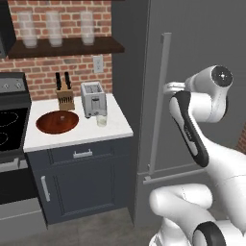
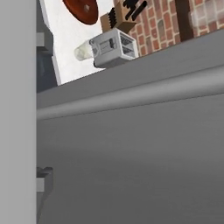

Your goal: Grab a lemon wedge from the fridge and one ice cube from the ice bowl, and put them in the glass of lemonade.

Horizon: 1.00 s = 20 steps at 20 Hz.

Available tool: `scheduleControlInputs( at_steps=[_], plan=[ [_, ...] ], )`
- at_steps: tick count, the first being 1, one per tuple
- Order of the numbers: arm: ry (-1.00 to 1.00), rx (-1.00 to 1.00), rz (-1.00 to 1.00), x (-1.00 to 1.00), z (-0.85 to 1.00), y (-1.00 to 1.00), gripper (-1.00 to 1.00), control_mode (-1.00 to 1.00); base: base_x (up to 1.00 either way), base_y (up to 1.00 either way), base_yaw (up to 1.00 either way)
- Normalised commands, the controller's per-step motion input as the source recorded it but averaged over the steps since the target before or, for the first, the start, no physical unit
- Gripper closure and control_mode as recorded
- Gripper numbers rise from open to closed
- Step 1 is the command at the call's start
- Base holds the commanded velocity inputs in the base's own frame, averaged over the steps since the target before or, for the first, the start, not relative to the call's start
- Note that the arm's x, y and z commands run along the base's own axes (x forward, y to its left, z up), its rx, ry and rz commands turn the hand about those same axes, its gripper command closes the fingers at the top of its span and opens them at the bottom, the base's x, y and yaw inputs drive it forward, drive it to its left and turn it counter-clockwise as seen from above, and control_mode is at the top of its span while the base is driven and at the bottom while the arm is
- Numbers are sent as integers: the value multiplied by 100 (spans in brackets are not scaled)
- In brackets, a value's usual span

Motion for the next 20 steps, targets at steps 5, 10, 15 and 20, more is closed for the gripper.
scheduleControlInputs(
  at_steps=[5,10,15,20],
  plan=[
    [0,0,0,45,0,16,-100,-100,0,0,0],
    [0,0,0,58,0,1,-100,-100,0,0,0],
    [0,0,0,64,-1,0,-100,-100,0,0,0],
    [0,0,1,60,-4,0,-100,-100,0,0,0]
  ],
)
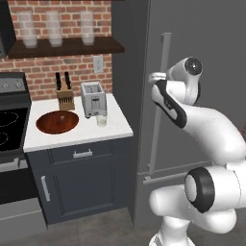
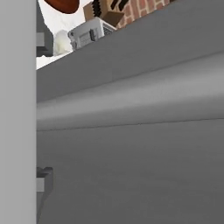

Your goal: Grab a lemon wedge from the fridge and one ice cube from the ice bowl, and put them in the glass of lemonade.

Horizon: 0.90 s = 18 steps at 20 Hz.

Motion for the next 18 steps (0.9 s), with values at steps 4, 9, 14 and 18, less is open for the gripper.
scheduleControlInputs(
  at_steps=[4,9,14,18],
  plan=[
    [0,0,0,50,-10,-6,-100,-100,0,0,0],
    [0,0,0,44,-17,-11,-100,-100,0,0,0],
    [0,0,0,38,-27,-2,-100,-100,0,0,0],
    [0,0,0,39,-30,0,-100,-100,0,0,0]
  ],
)
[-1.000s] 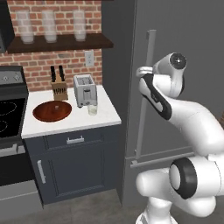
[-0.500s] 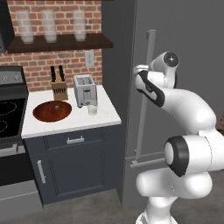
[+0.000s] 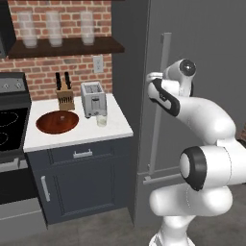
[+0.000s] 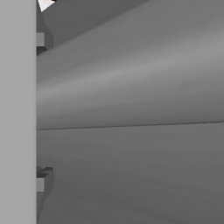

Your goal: Grab a lemon wedge from the fridge and one ice cube from the ice bowl, and put them in the glass of lemonade.

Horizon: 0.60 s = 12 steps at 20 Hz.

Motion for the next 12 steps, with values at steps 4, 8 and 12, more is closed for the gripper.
scheduleControlInputs(
  at_steps=[4,8,12],
  plan=[
    [-1,0,0,33,-37,0,100,-100,0,0,0],
    [0,0,0,9,-8,0,100,-100,0,0,0],
    [0,0,0,-1,0,0,100,-100,0,0,0]
  ],
)
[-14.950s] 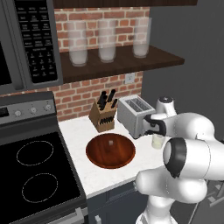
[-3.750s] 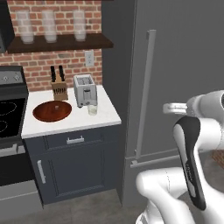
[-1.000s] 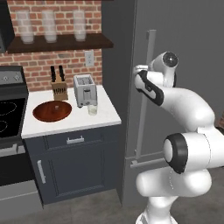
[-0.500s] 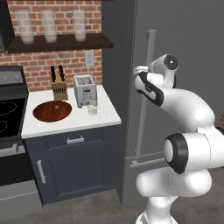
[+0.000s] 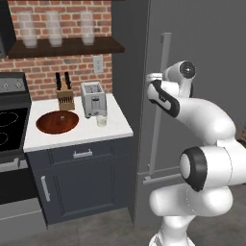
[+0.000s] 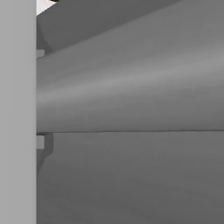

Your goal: Grab a lemon wedge from the fridge and one ice cube from the ice bowl, and put them in the glass of lemonade.

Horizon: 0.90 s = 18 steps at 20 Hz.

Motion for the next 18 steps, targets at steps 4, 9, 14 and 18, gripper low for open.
scheduleControlInputs(
  at_steps=[4,9,14,18],
  plan=[
    [1,0,4,-43,0,-7,100,-100,0,0,0],
    [4,0,3,-89,3,-52,100,-100,0,0,0],
    [14,0,0,-100,14,-75,100,-100,0,0,0],
    [18,0,0,-100,20,-71,100,-100,0,0,0]
  ],
)
